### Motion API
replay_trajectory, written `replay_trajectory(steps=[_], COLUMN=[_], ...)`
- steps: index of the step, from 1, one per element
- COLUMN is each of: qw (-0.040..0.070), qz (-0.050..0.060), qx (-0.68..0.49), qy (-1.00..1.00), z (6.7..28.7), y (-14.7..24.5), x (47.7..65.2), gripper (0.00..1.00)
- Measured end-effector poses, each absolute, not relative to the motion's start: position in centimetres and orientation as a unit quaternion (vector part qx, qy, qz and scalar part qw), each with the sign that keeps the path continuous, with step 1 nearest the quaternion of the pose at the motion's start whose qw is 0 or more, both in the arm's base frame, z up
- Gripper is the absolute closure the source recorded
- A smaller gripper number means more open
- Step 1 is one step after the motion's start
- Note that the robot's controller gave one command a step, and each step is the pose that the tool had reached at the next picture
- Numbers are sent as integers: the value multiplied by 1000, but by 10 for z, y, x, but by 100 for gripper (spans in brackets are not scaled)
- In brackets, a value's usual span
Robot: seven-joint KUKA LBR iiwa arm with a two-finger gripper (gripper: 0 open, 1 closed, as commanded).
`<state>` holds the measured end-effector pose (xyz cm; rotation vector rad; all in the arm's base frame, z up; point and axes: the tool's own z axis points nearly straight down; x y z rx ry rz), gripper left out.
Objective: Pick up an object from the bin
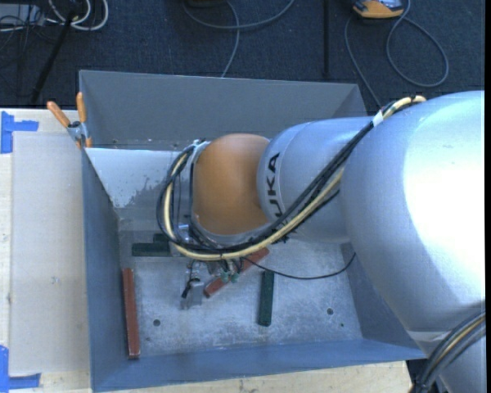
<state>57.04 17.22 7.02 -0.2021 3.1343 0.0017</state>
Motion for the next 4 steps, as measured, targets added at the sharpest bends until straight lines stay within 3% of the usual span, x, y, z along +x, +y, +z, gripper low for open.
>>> replay_trajectory(steps=[1,2,3,4], qw=[2,4,-2,-1], qz=[-1,-2,1,1], qx=[-158,-120,-338,-336], qy=[988,993,941,942], z=[71,129,68,69], y=[113,21,7,7], x=[585,600,587,588], gripper=[0,0,0,100])
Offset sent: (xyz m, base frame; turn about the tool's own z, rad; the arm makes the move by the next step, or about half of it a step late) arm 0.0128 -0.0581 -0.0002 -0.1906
